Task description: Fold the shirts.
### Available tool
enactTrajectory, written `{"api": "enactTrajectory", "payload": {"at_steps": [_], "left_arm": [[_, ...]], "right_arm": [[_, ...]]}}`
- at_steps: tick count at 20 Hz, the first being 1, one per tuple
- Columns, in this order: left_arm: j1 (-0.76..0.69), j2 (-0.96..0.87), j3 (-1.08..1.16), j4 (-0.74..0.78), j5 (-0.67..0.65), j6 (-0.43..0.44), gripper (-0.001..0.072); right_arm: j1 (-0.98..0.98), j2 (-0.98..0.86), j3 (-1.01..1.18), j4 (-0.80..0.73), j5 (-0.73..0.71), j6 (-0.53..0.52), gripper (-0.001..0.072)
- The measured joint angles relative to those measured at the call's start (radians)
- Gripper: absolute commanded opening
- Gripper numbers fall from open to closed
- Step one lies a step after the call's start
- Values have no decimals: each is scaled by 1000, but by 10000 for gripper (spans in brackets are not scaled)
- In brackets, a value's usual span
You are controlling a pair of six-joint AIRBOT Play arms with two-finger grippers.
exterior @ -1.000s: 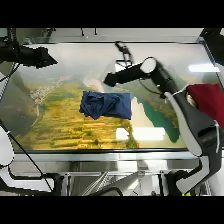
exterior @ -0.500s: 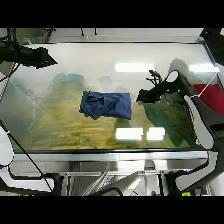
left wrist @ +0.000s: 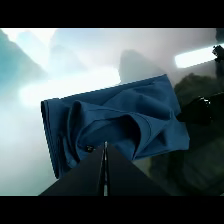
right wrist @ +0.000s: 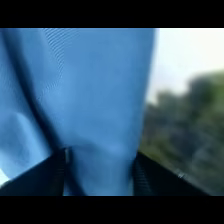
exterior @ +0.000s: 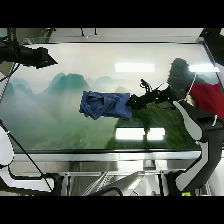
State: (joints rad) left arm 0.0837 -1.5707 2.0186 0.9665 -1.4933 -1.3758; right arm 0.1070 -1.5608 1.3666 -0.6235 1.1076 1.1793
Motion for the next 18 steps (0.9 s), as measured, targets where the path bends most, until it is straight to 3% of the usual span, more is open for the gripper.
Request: {"api": "enactTrajectory", "payload": {"at_steps": [2, 3, 6, 10, 14, 18], "left_arm": [[0, 0, 0, 0, 0, 0, 11], [0, 0, 0, 0, 0, 0, 11], [0, 0, 0, 0, -6, 0, 11], [0, 0, 0, 0, -24, 0, 11], [0, 0, 0, 0, -34, -2, 12], [0, 0, 0, -1, -37, -3, 11]], "right_arm": [[10, -14, -2, 46, -4, -48, 58], [13, -14, 4, 84, 4, -75, 21], [16, 41, 49, 179, 28, -129, 20], [-42, 175, 196, 229, 35, -119, 20], [-209, 251, 388, 238, 16, -11, 20], [-459, 269, 493, 200, -111, 157, 20]]}}
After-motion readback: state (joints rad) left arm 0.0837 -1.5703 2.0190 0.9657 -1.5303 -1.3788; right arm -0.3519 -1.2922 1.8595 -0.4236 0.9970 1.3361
